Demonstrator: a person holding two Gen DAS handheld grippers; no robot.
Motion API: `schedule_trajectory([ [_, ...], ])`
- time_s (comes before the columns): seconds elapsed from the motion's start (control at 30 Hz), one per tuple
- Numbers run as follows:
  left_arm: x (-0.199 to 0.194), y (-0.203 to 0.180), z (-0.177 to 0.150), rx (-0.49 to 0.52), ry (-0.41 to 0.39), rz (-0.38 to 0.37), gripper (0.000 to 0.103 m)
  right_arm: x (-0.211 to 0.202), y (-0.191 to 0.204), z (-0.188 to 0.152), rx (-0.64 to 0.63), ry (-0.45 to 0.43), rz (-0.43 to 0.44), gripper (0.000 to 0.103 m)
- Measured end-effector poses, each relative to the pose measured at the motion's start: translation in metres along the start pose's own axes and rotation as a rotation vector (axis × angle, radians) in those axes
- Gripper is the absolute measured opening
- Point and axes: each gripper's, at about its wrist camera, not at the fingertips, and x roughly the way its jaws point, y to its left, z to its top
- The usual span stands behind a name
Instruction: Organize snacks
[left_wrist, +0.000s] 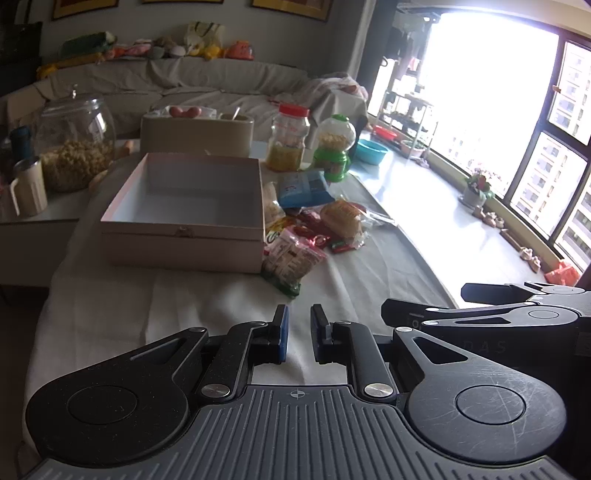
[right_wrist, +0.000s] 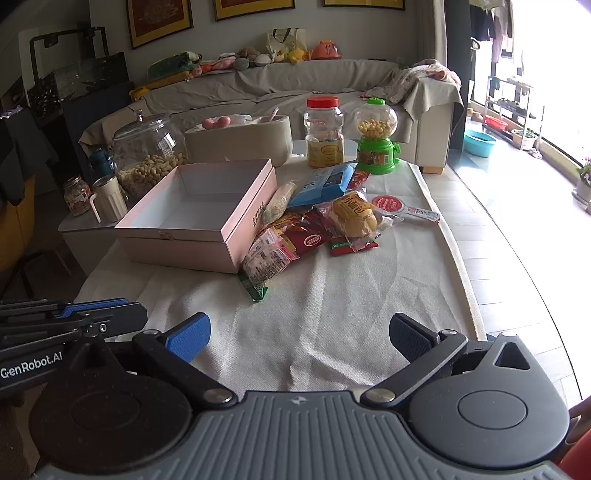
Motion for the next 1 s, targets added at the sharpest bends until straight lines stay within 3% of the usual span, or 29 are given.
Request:
schedule_trajectory([
  [0.33, 0.020, 0.015, -0.001, -0.058, 0.046, 0.005, 0.017, 0.017, -0.004, 0.001, -0.004, 0.019, -0.006, 0.103],
  [0.5, 0.055, 0.031, 0.001, -0.029, -0.005, -0.083, 0.017, 0.051, -0.010, -0.002, -0.049, -0.024, 0.014, 0.103],
  [0.57, 0.073, 0.041, 0.003, -0.022, -0.012, -0.077, 0.017, 0.070, -0.015, 0.001, -0.049, -0.014, 0.015, 0.103],
  [0.7, 0.105, 0.059, 0.008, -0.050, 0.026, -0.033, 0.017, 0.109, -0.027, 0.020, -0.004, -0.021, 0.027, 0.103],
  [0.9, 0.130, 0.054, 0.020, 0.039, 0.012, -0.148, 0.017, 0.157, -0.020, 0.057, -0.071, -0.090, 0.029, 0.102],
  [1.0, 0.147, 0.046, 0.023, 0.106, 0.033, -0.140, 0.017, 0.182, -0.007, 0.078, -0.142, -0.088, 0.046, 0.097],
])
